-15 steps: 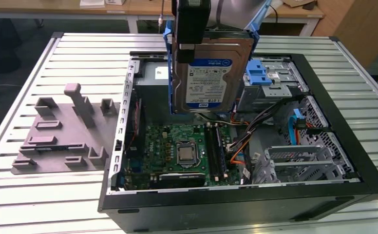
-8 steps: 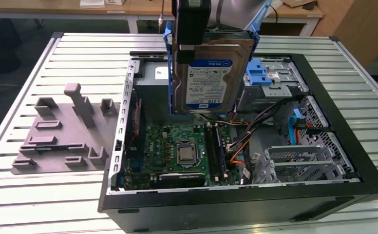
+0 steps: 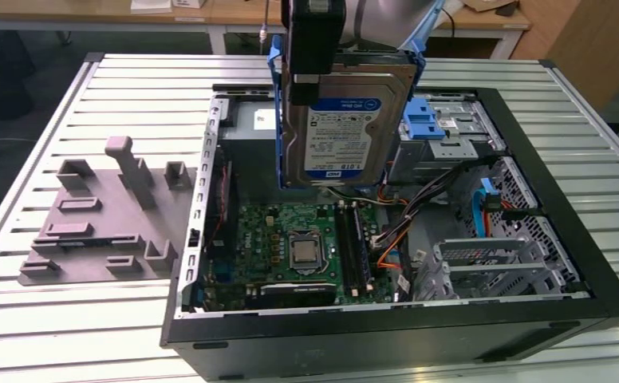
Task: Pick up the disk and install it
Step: 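Insert the disk into the insertion slot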
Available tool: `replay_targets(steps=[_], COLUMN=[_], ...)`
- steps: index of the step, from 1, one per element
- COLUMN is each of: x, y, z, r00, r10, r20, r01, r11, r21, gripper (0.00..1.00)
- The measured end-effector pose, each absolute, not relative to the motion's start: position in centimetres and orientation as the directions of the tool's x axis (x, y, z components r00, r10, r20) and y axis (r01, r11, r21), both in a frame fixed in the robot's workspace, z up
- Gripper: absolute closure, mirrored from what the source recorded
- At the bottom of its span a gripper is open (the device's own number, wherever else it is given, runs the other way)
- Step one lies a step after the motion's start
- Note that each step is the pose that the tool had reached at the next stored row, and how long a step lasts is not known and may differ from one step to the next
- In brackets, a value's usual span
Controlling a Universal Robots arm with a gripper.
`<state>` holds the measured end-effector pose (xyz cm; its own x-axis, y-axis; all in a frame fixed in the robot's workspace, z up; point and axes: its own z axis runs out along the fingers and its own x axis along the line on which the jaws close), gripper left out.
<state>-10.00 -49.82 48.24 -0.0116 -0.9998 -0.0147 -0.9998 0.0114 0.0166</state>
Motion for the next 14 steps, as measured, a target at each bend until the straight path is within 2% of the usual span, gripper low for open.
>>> replay_targets(steps=[14], x=[-10.00], y=[-50.18], z=[48.24], r00=[-0.012], r10=[-1.000], r20=[-0.015], r01=[-1.000], r11=[0.011], r21=[0.017], gripper=[0.64])
